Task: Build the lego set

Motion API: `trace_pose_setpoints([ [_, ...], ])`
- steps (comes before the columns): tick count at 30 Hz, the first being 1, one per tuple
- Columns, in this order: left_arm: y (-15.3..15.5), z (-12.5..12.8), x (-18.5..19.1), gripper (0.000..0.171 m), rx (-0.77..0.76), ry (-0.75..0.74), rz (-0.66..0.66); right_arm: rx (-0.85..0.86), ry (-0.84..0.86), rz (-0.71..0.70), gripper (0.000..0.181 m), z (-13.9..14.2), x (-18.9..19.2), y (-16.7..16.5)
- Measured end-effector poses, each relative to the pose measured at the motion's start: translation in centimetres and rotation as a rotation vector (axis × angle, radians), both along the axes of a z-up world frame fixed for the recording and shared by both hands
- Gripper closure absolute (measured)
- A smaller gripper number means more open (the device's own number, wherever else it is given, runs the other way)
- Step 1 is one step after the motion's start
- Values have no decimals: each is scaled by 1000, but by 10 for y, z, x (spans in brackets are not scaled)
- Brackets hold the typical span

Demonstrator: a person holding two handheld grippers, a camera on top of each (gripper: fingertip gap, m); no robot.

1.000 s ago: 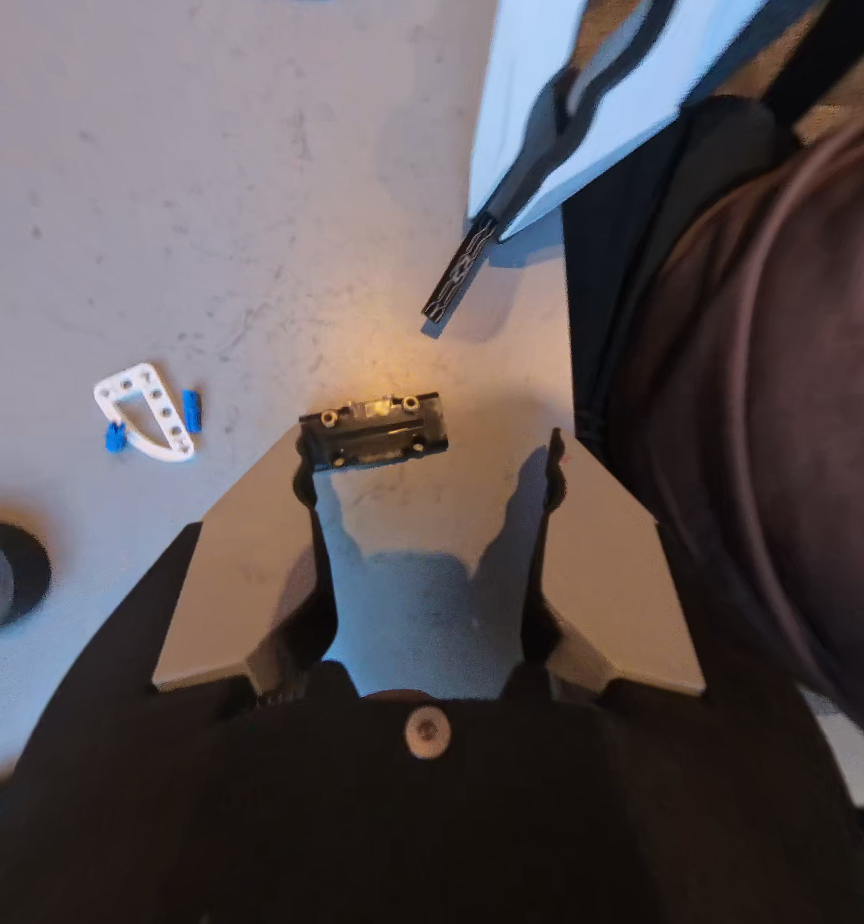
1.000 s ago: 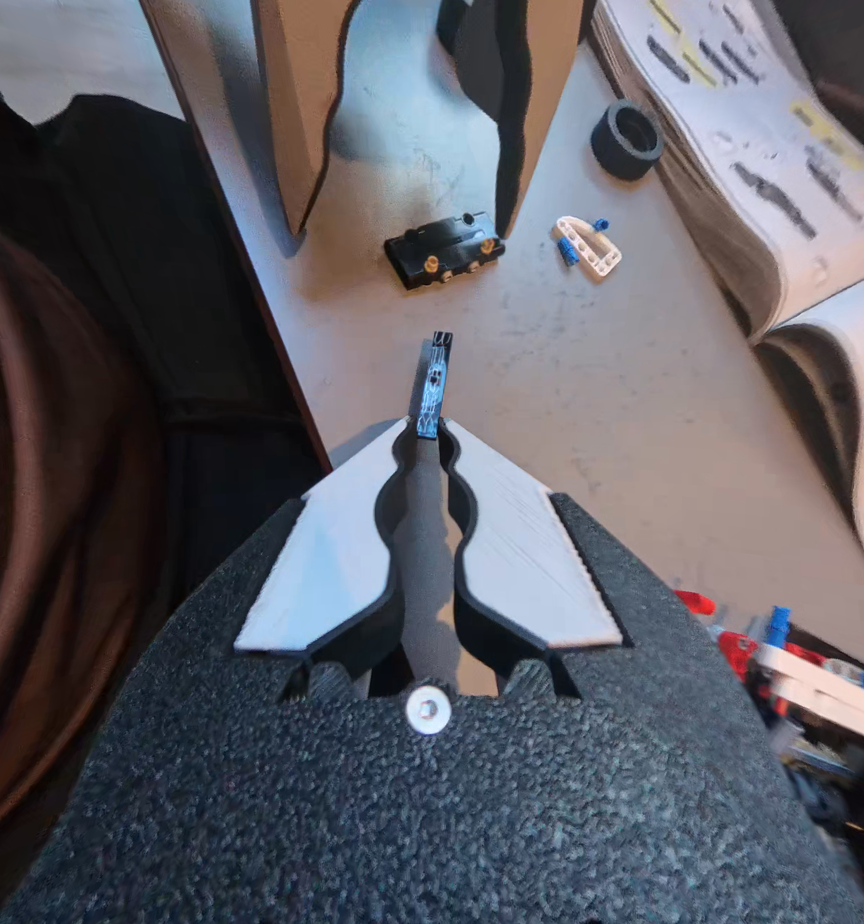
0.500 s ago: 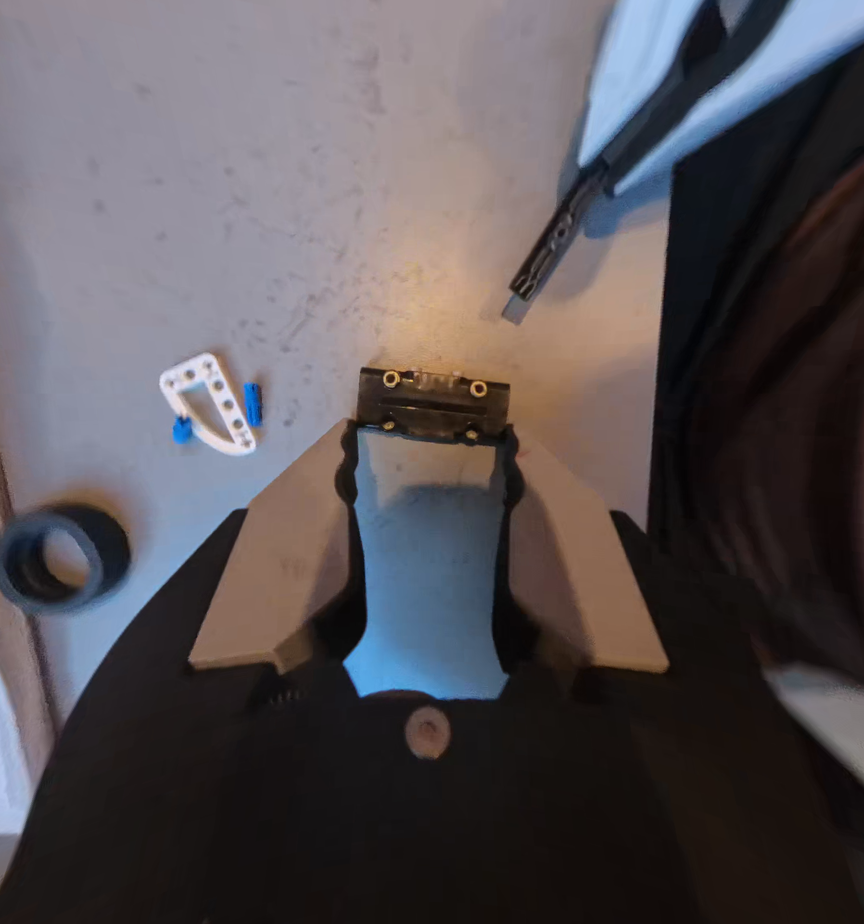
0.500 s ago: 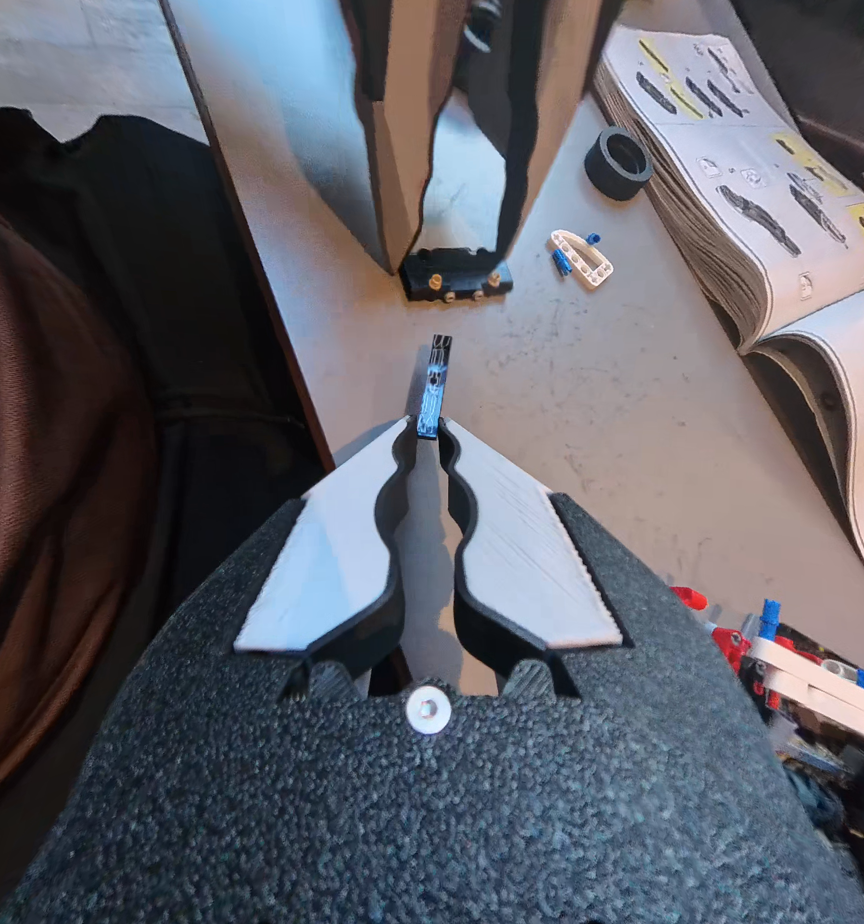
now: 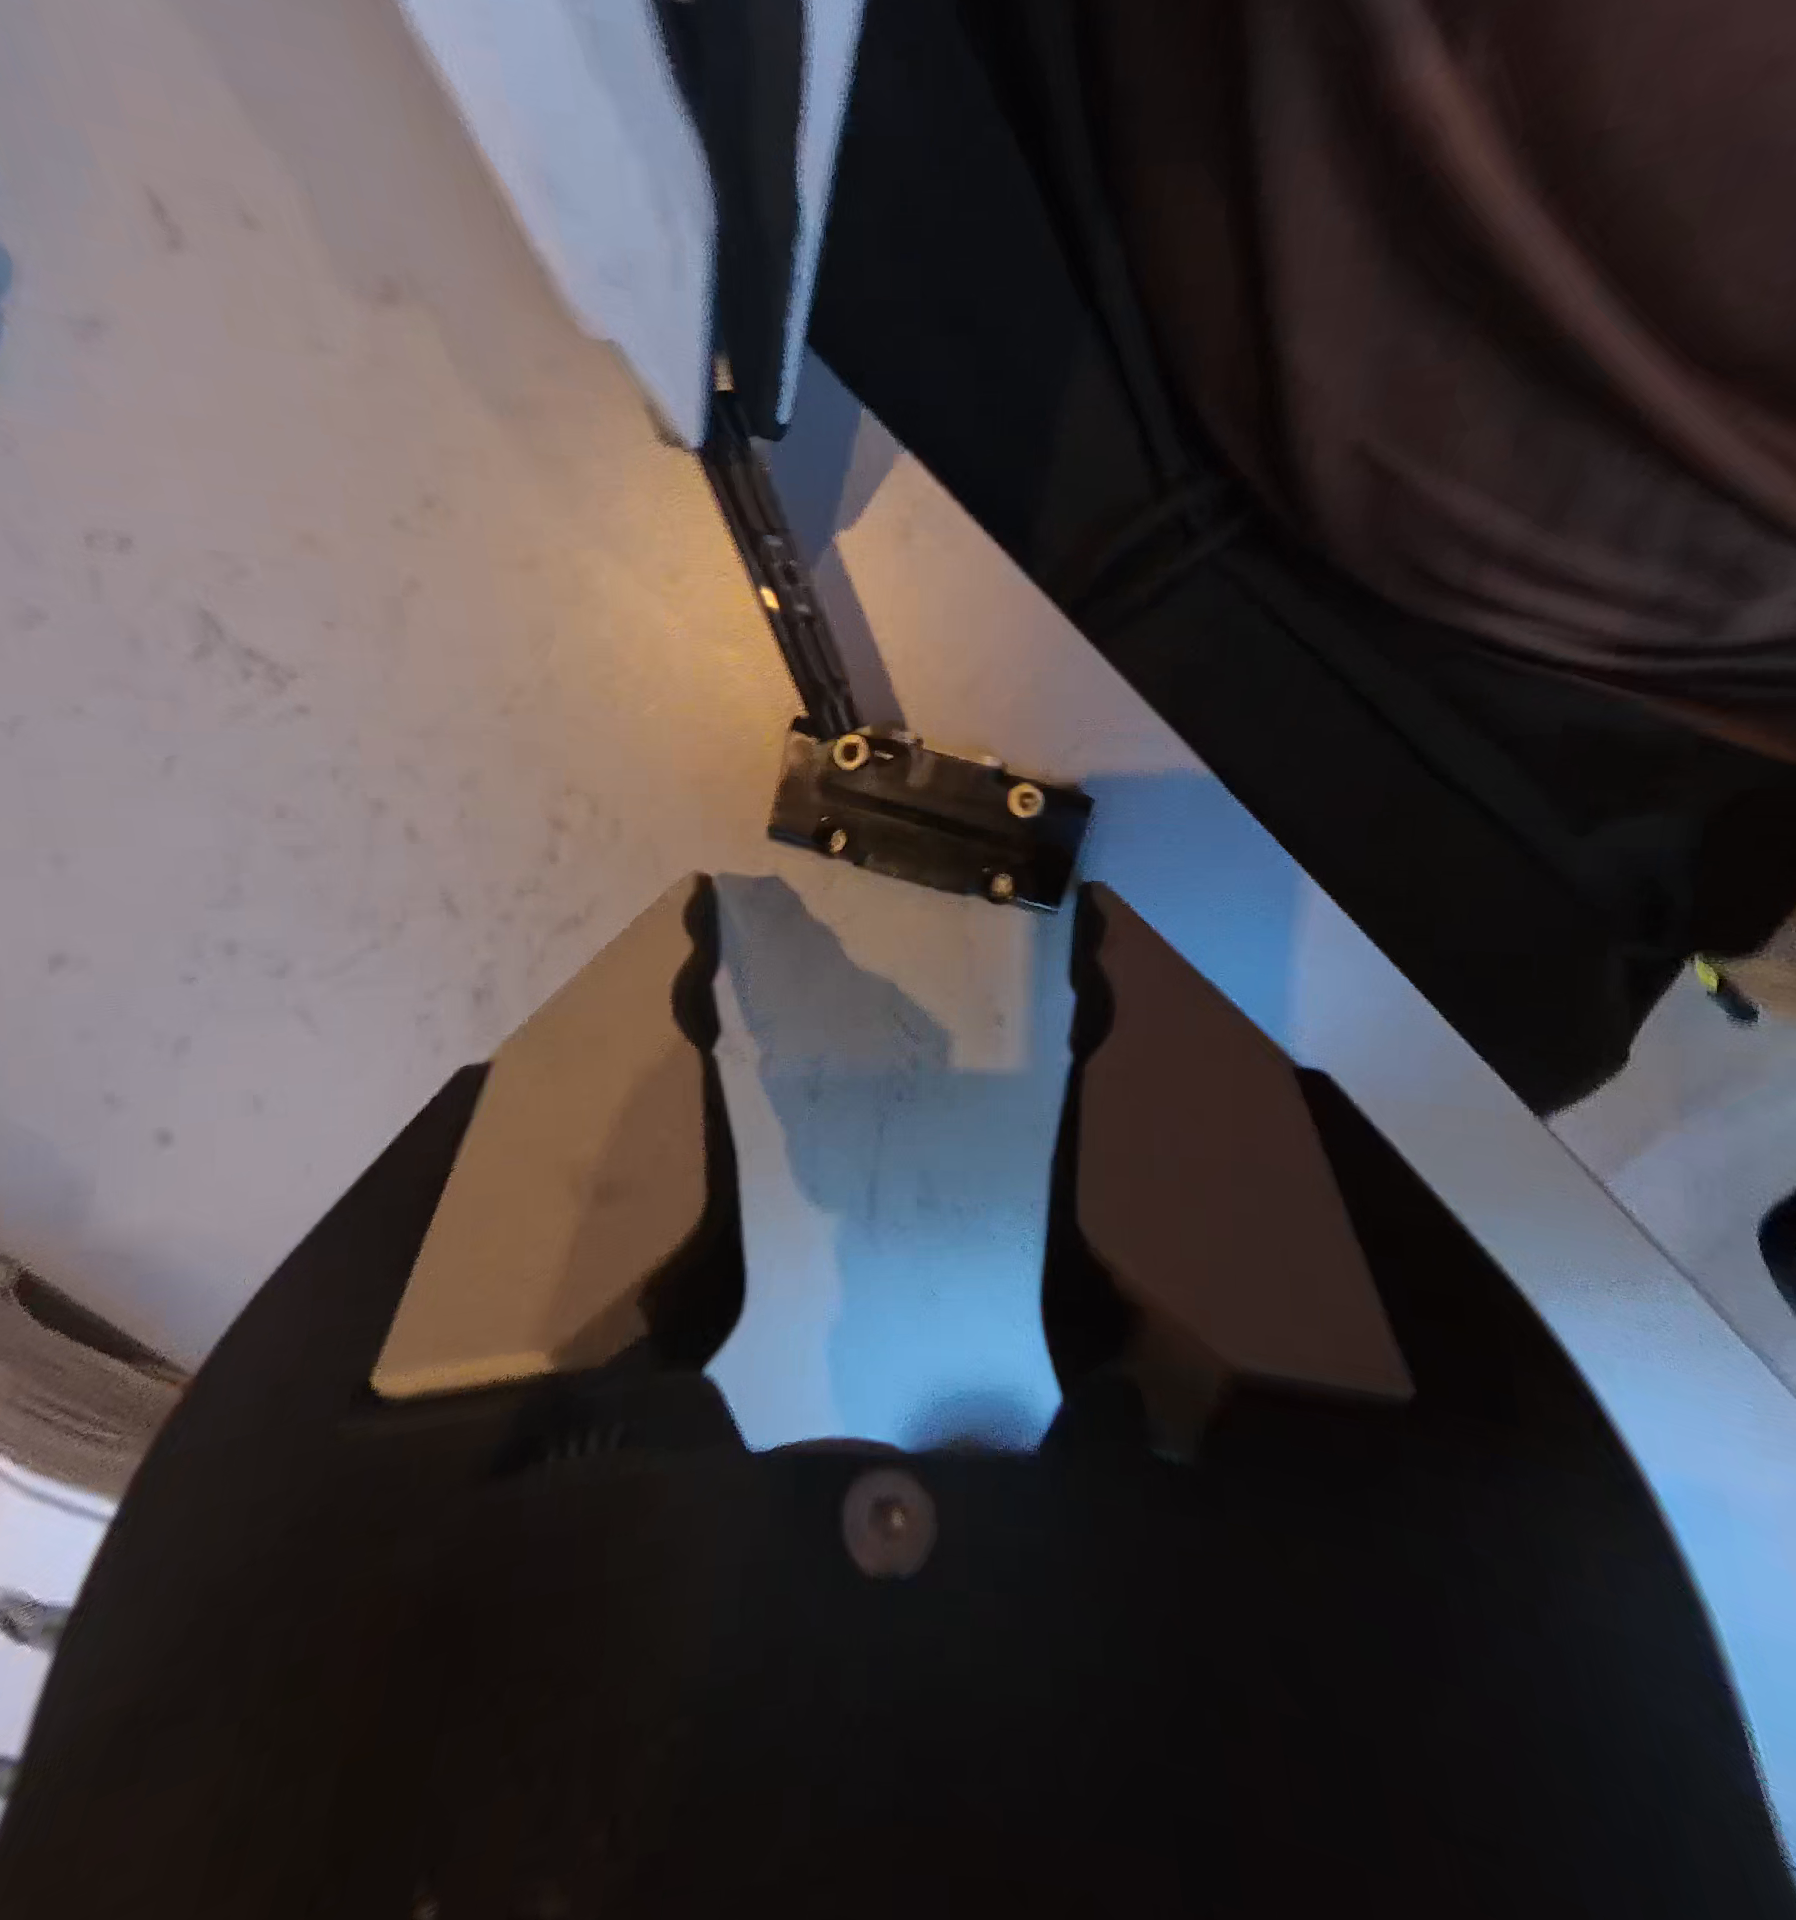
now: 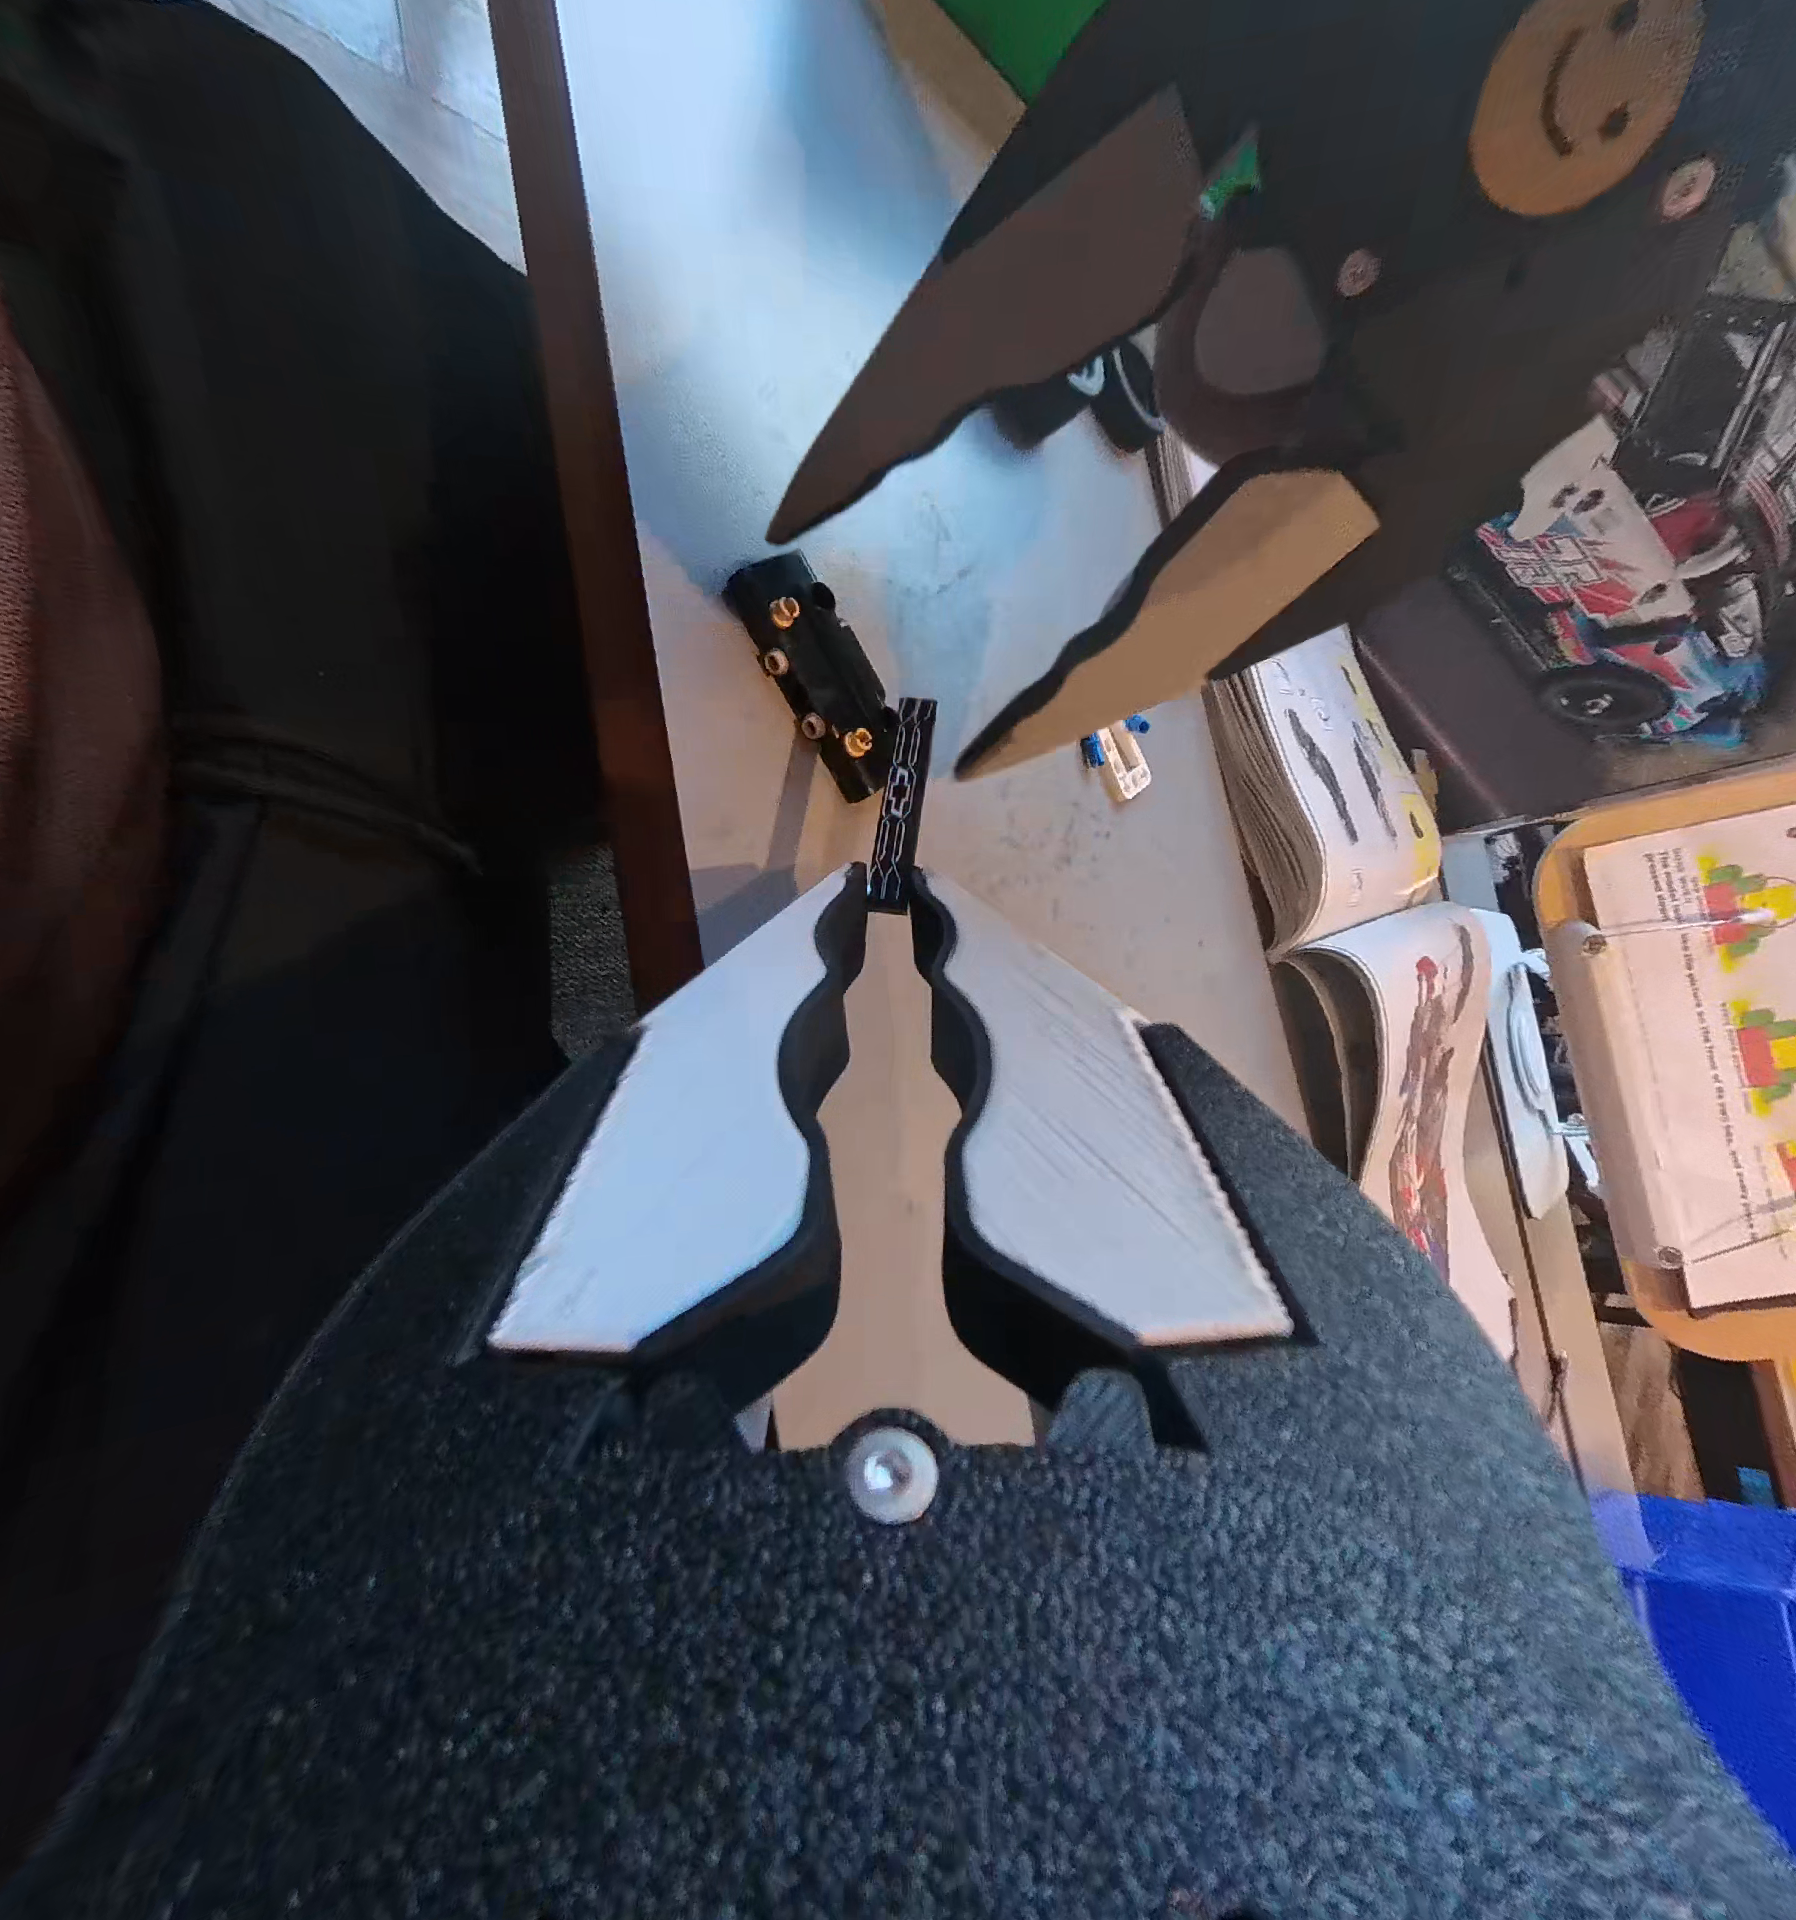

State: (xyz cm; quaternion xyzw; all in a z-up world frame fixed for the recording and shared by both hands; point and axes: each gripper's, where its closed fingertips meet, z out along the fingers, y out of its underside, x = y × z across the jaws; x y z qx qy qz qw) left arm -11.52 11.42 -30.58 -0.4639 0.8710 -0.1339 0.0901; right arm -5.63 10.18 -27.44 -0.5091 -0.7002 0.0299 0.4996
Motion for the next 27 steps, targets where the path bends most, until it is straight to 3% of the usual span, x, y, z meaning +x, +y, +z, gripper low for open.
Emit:
trace_pose_setpoints([
  [2,7,2,-3,100,-16,-45,111,32,8,-9,173,3,0,3],
  [5,10,13,-11,116,-118,-103,375,78,28,-17,173,11,0,6],
  [7,-10,30,0,130,-306,-218,517,107,47,-10,173,17,-1,5],
  [9,-20,40,13,151,-380,-330,620,128,61,11,173,22,-5,0],
  [11,-23,42,23,147,-405,-403,712,133,68,33,173,23,-10,-4],
  [16,-34,51,38,166,-547,-540,760,152,46,42,173,19,-14,-8],
  [21,-33,45,37,171,-487,-598,796,101,65,38,173,17,-12,-11],
  [24,-28,44,36,171,-489,-644,862,3,129,-2,173,20,-11,-7],
  [27,-15,58,32,171,-411,-810,914,-223,302,-126,169,34,-3,9],
])
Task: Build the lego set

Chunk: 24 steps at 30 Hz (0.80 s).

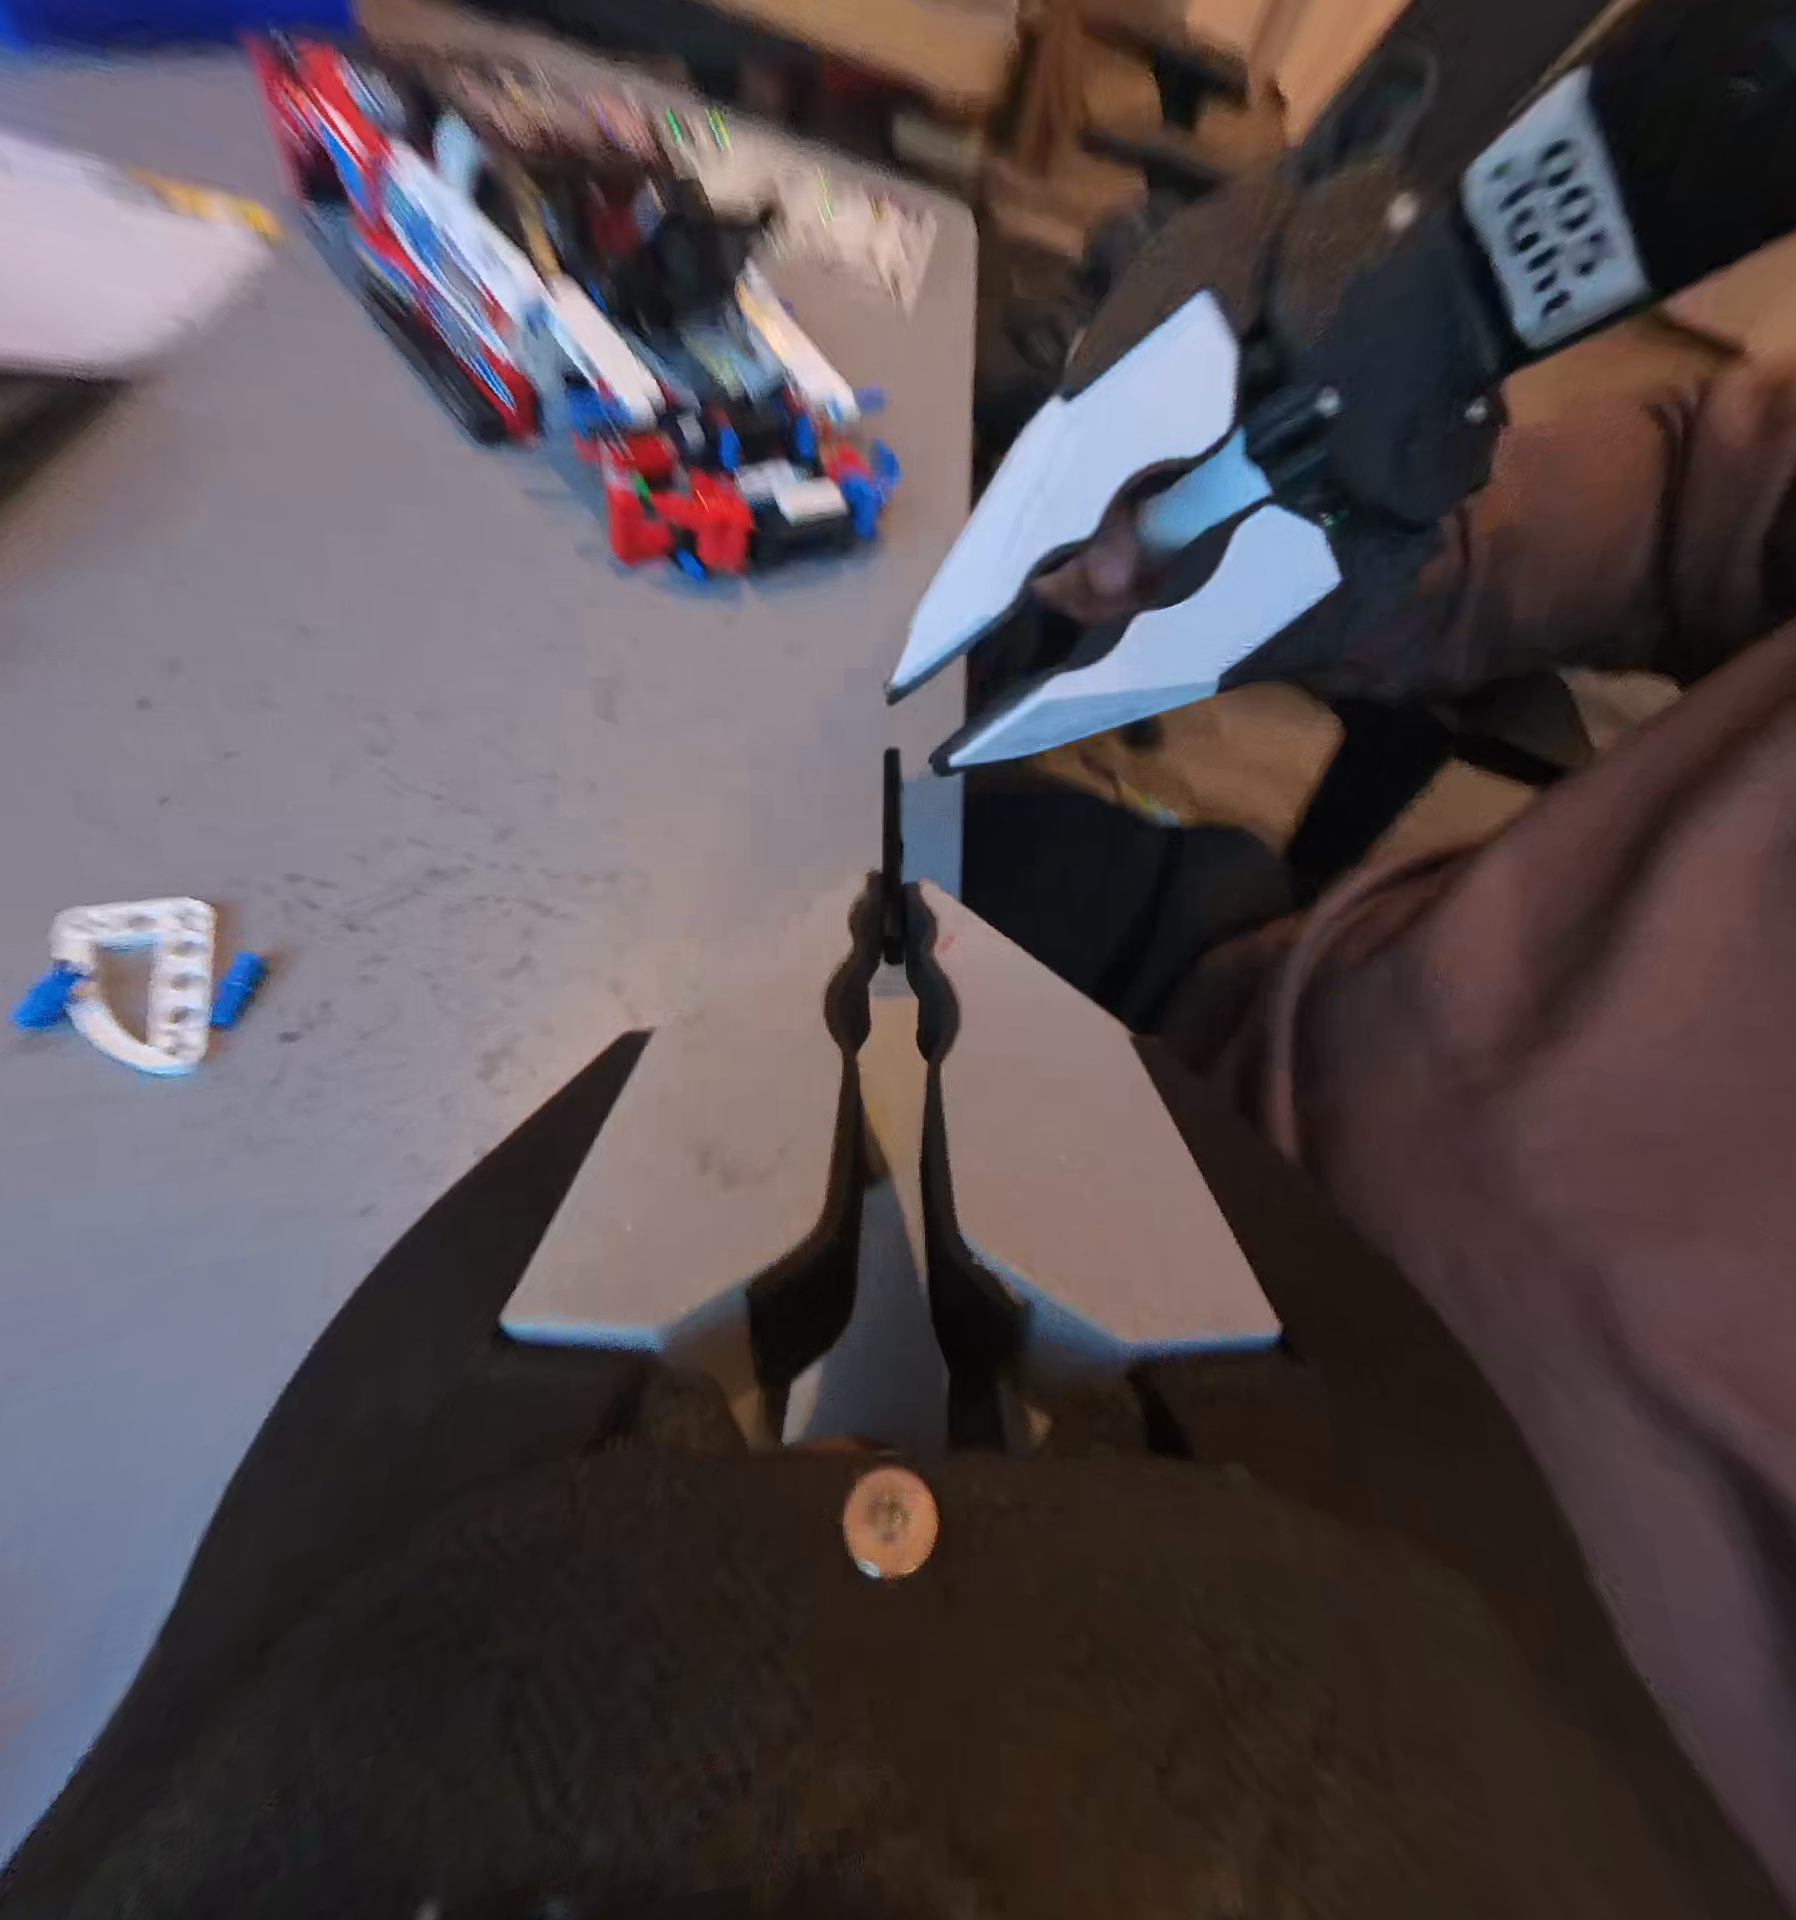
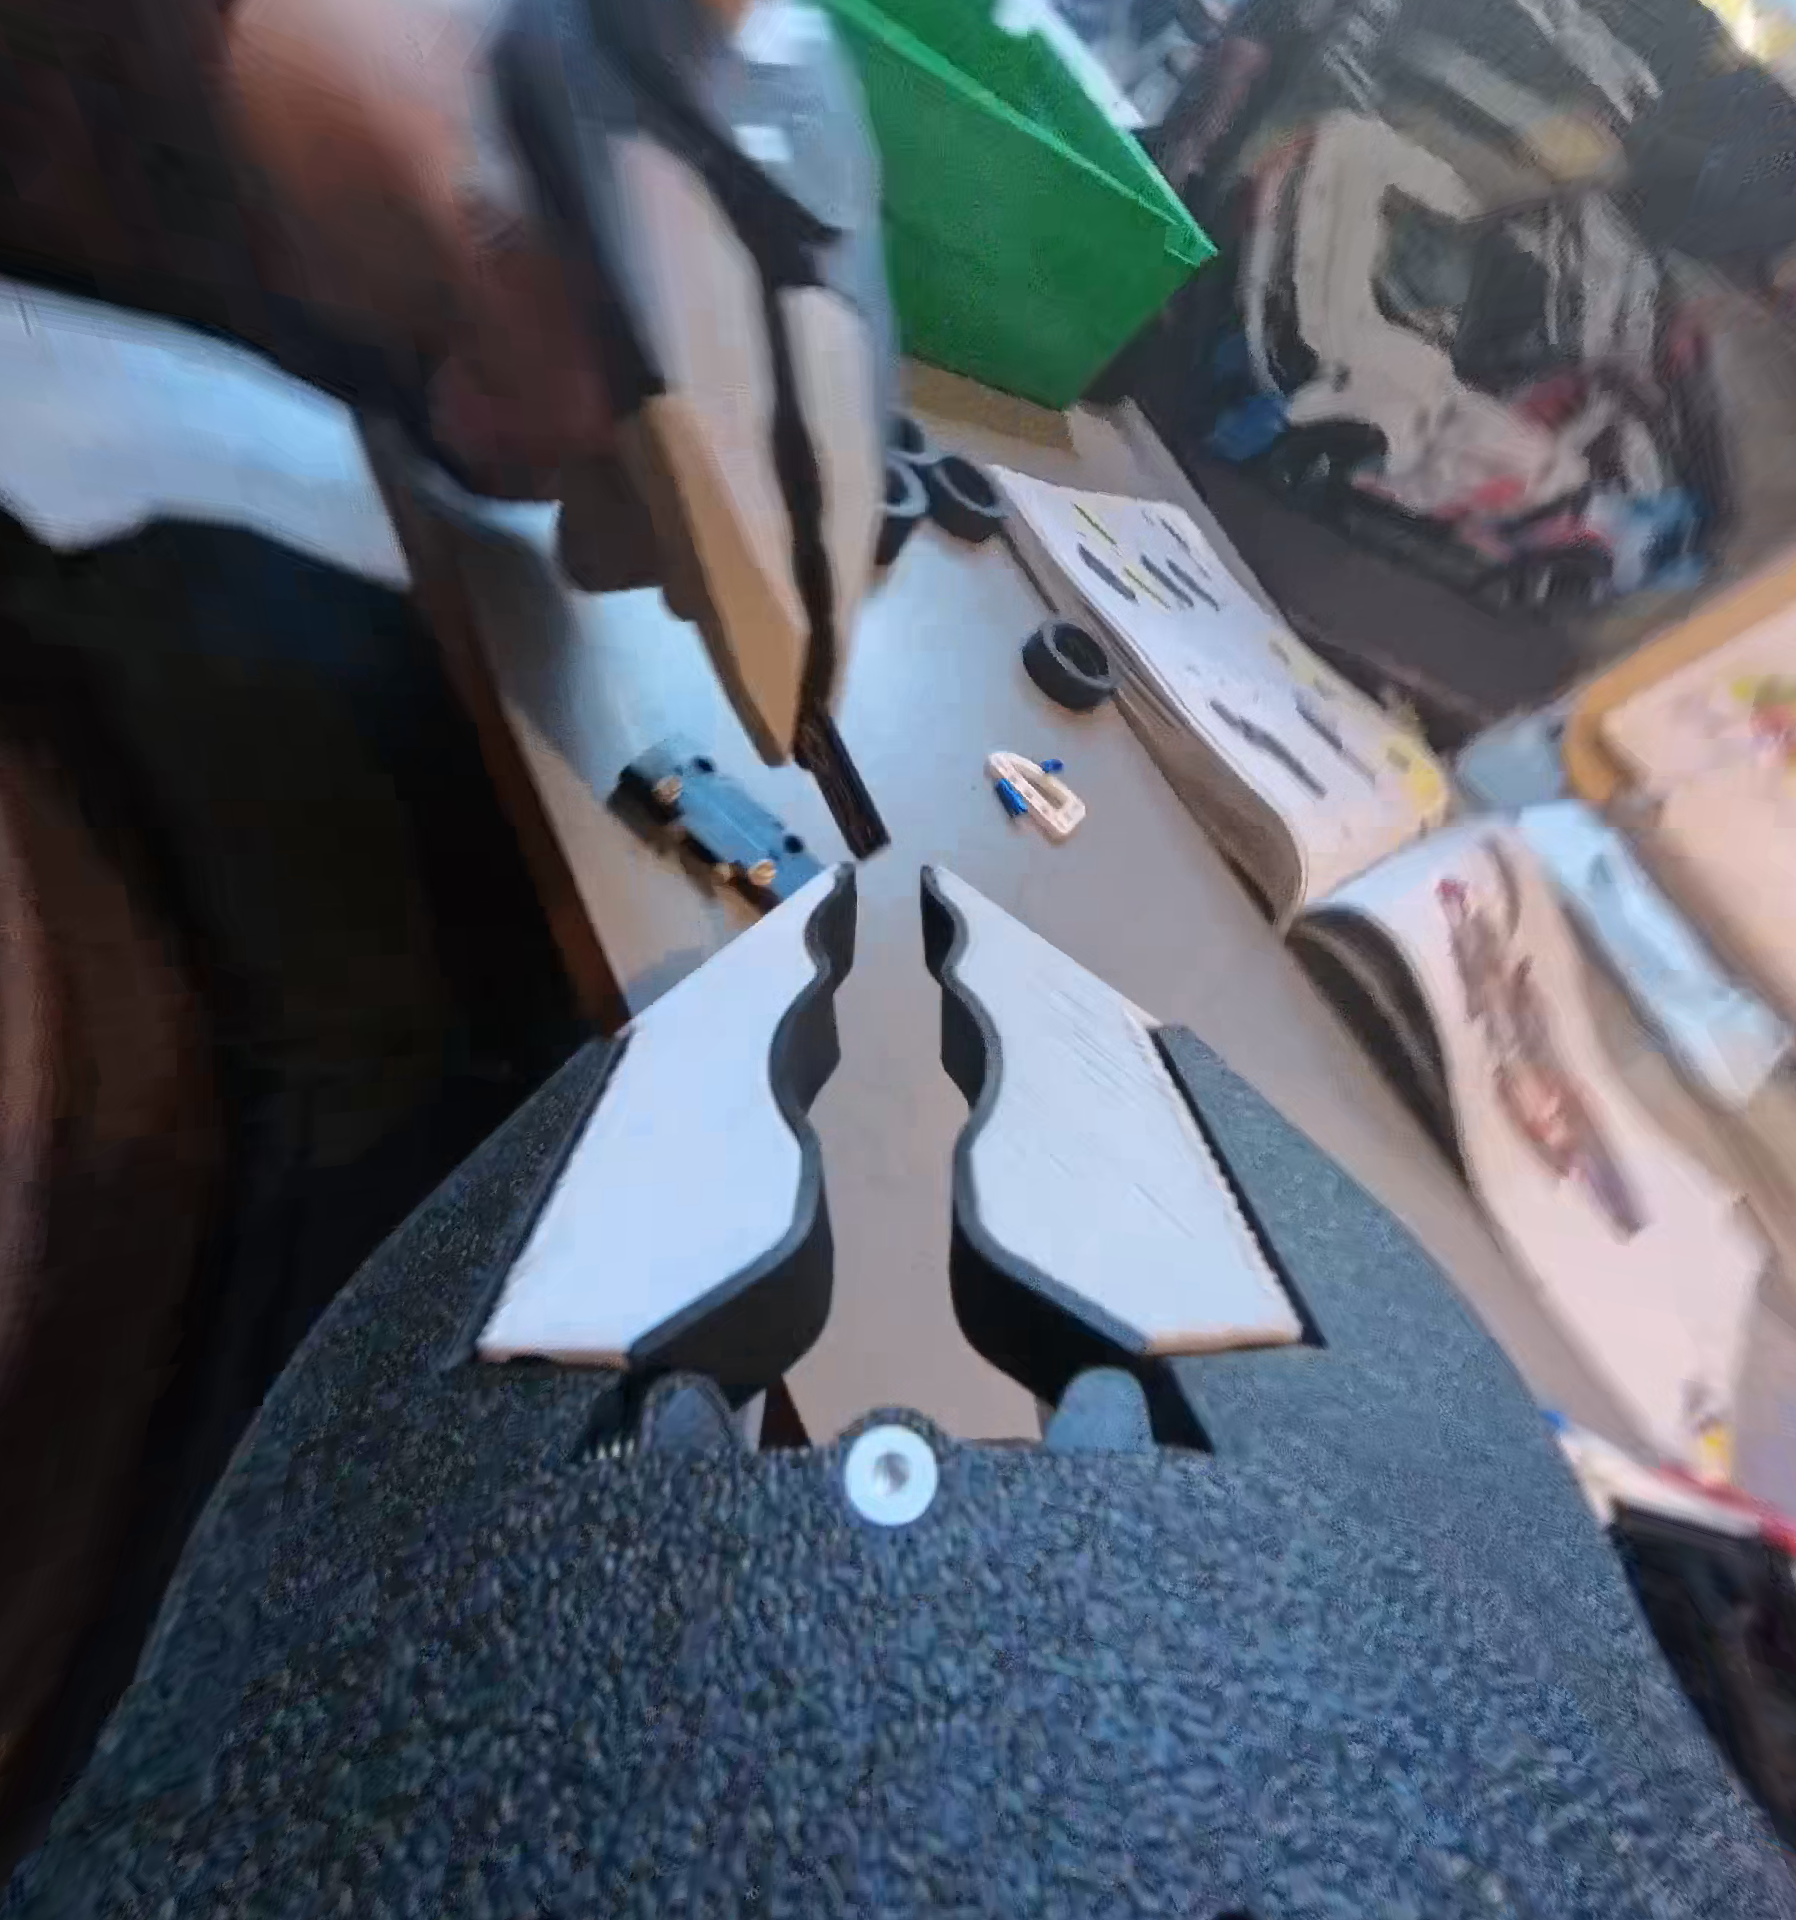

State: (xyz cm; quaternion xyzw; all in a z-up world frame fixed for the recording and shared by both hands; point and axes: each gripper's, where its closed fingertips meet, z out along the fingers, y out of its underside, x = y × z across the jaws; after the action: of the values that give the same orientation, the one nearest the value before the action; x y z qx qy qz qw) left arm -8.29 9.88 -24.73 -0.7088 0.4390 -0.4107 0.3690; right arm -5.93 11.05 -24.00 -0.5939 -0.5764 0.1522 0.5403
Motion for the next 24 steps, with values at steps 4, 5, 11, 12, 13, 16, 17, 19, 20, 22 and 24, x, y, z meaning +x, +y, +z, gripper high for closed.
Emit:
trace_pose_setpoints([
  [4,-3,59,-3,171,192,-348,91,-462,330,34,166,28,0,-3],
  [5,-4,65,-3,171,238,-380,111,-559,415,92,164,40,-5,-10],
  [11,-15,68,9,171,273,-366,74,-588,527,176,172,64,-12,-21],
  [12,-14,65,9,171,249,-348,76,-569,524,181,172,65,-12,-22],
  [13,-12,62,10,171,227,-327,83,-546,504,167,170,63,-12,-21],
  [16,-3,39,5,171,139,-167,118,-358,309,35,162,43,-1,-1],
  [17,1,29,0,171,101,-102,140,-254,210,11,157,39,3,2],
  [19,-1,10,-5,171,-15,2,146,8,-20,-22,155,31,6,3],
  [20,-4,6,-5,171,-74,14,150,115,-119,-9,156,27,3,0],
  [22,-10,5,-1,171,-164,4,133,249,-246,54,162,15,-11,-13],
  [24,-12,1,0,171,-208,21,131,330,-328,111,162,3,-22,-23],
])
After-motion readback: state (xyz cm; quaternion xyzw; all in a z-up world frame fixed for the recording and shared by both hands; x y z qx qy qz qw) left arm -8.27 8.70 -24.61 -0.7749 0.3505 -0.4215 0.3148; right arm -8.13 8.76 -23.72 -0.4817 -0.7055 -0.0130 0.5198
